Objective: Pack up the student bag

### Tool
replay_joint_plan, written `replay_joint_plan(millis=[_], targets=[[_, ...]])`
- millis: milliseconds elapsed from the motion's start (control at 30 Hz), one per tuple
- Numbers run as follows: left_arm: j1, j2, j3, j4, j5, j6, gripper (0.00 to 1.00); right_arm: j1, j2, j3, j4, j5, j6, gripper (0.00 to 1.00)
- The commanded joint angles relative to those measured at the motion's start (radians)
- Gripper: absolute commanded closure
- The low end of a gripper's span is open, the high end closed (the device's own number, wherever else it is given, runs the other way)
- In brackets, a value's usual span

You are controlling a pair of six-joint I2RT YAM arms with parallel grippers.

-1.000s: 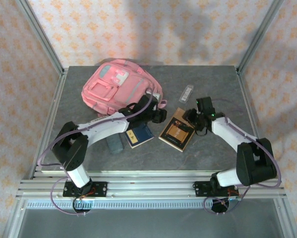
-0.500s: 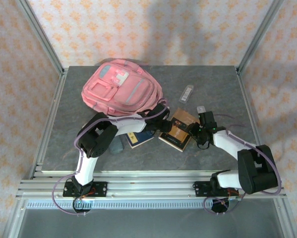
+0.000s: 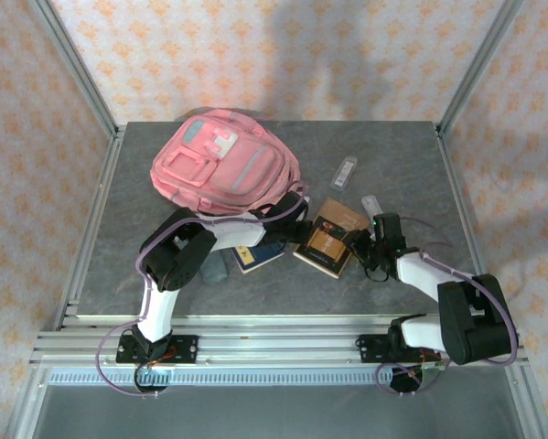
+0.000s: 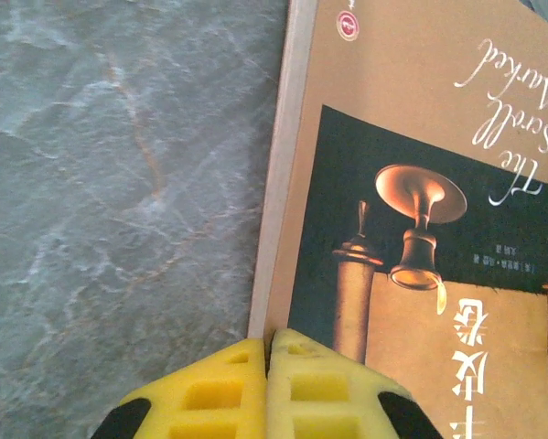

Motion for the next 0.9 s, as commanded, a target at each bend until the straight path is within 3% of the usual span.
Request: replay_joint_plan(millis=[0, 133, 233, 333, 433, 567, 733, 867], targets=[[-0.021, 0.028, -0.046, -0.031, 0.055, -0.015, 0.99, 0.031, -0.066, -0.001, 0.3, -0.252, 0.026, 0.56], [-0.024, 0.025, -0.057, -0.019, 0.061, -0.019, 0.99, 0.032, -0.134, -0.032, 0.363, -0.258, 0.032, 0.55], [-0.026, 0.016, -0.064, -0.012, 0.061, -0.023, 0.99, 0.032, -0.112, -0.029, 0.317, -0.195, 0.025, 0.54], [-0.026, -0.005, -0.074, -0.008, 0.045, -0.028, 0.97, 0.034, -0.021, -0.005, 0.27, -0.19, 0.02, 0.64], [-0.025, -0.048, -0.082, -0.021, 0.006, -0.037, 0.79, 0.036, 0.019, 0.012, 0.258, -0.199, 0.012, 0.86], [-0.008, -0.182, -0.116, -0.031, -0.06, -0.057, 0.61, 0.034, -0.046, 0.066, 0.212, -0.198, -0.026, 1.0], [0.052, -0.424, -0.239, 0.036, -0.081, -0.086, 0.44, 0.035, -0.124, 0.199, 0.105, -0.237, -0.105, 1.0], [0.135, -0.621, -0.347, 0.143, -0.001, -0.139, 0.32, 0.033, -0.125, 0.304, 0.091, -0.34, -0.132, 1.0]])
